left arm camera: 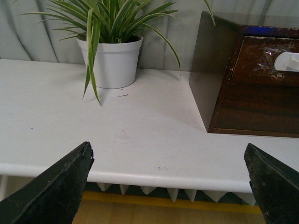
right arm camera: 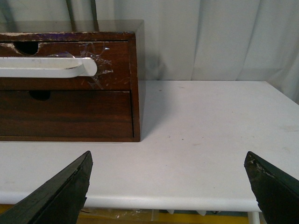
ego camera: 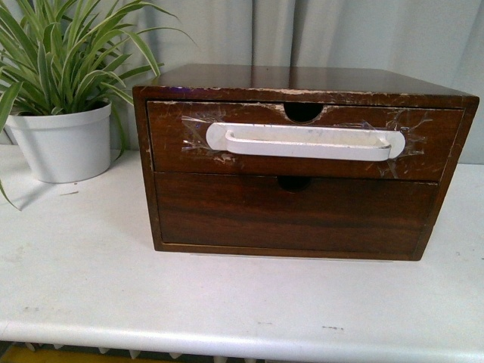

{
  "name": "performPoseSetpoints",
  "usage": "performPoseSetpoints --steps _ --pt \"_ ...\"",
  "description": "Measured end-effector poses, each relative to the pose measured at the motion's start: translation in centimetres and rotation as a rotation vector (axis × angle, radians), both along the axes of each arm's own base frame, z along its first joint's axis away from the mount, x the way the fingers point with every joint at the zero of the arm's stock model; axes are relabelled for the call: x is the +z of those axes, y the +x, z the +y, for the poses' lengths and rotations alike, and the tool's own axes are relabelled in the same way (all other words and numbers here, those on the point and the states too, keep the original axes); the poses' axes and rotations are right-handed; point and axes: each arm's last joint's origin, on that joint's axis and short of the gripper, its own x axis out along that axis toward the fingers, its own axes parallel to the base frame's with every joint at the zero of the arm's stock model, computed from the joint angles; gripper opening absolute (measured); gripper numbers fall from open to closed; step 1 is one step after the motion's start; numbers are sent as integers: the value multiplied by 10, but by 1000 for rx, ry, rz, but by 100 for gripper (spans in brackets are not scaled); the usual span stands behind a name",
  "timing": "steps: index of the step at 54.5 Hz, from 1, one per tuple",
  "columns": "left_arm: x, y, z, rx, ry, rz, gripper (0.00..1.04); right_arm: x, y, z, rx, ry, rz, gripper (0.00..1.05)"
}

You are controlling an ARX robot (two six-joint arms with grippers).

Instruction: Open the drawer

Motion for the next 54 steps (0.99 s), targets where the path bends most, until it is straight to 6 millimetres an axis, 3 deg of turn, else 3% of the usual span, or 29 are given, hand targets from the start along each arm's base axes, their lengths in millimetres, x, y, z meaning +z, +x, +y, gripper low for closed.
performPoseSetpoints --steps 54 --pt "0 0 0 0 0 0 99 0 0 0 0 0 0 96"
